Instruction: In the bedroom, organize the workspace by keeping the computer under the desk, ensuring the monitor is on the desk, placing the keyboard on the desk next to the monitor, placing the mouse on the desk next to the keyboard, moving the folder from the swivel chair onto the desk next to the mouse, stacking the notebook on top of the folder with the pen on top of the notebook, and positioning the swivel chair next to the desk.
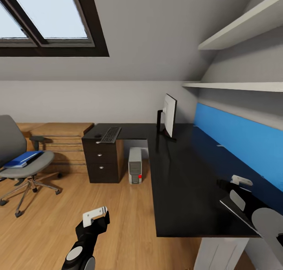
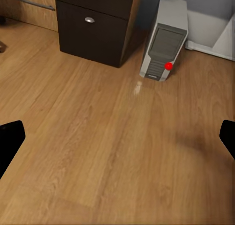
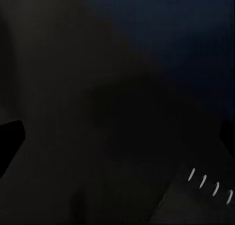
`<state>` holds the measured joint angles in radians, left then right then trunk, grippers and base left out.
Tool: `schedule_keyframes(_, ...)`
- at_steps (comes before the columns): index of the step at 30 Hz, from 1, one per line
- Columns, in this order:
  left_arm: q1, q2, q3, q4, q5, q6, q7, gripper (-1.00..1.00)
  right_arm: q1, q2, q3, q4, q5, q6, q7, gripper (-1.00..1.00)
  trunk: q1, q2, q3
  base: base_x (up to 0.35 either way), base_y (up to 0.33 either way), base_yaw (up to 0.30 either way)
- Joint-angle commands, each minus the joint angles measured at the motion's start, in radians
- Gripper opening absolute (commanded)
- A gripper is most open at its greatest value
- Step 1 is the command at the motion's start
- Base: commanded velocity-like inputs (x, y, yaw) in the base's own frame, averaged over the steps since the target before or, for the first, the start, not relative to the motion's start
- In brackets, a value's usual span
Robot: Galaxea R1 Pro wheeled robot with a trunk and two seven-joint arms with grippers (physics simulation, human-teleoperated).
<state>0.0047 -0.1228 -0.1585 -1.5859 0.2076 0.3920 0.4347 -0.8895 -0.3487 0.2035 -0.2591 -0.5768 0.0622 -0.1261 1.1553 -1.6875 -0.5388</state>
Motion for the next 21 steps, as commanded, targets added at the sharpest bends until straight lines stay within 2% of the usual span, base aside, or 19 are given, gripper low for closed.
schedule_keyframes(1, 0.0, 0.0, -0.001, -0.002, 0.009, 0.002, 0.008, 1.0, 0.0, -0.001, 0.009, -0.002, -0.006, 0.006, -0.007, 1.0, 0.0, -0.001, -0.001, 0.0, -0.066, -0.122)
schedule_keyframes(5, 0.0, 0.0, -0.001, -0.002, 0.009, 0.002, 0.008, 1.0, 0.0, 0.0, 0.009, -0.001, -0.006, 0.005, -0.006, 1.0, 0.0, -0.001, -0.001, 0.0, -0.168, -0.077)
schedule_keyframes(14, 0.0, 0.0, -0.001, -0.002, 0.009, 0.001, 0.007, 1.0, 0.0, 0.001, 0.011, 0.001, -0.005, 0.007, -0.005, 1.0, 0.0, -0.001, -0.001, 0.0, -0.273, -0.017)
schedule_keyframes(21, 0.0, 0.0, 0.004, -0.005, 0.01, 0.001, 0.008, 1.0, 0.0, 0.001, 0.012, 0.003, -0.003, 0.007, -0.004, 1.0, 0.0, -0.001, -0.001, 0.0, -0.065, -0.001)
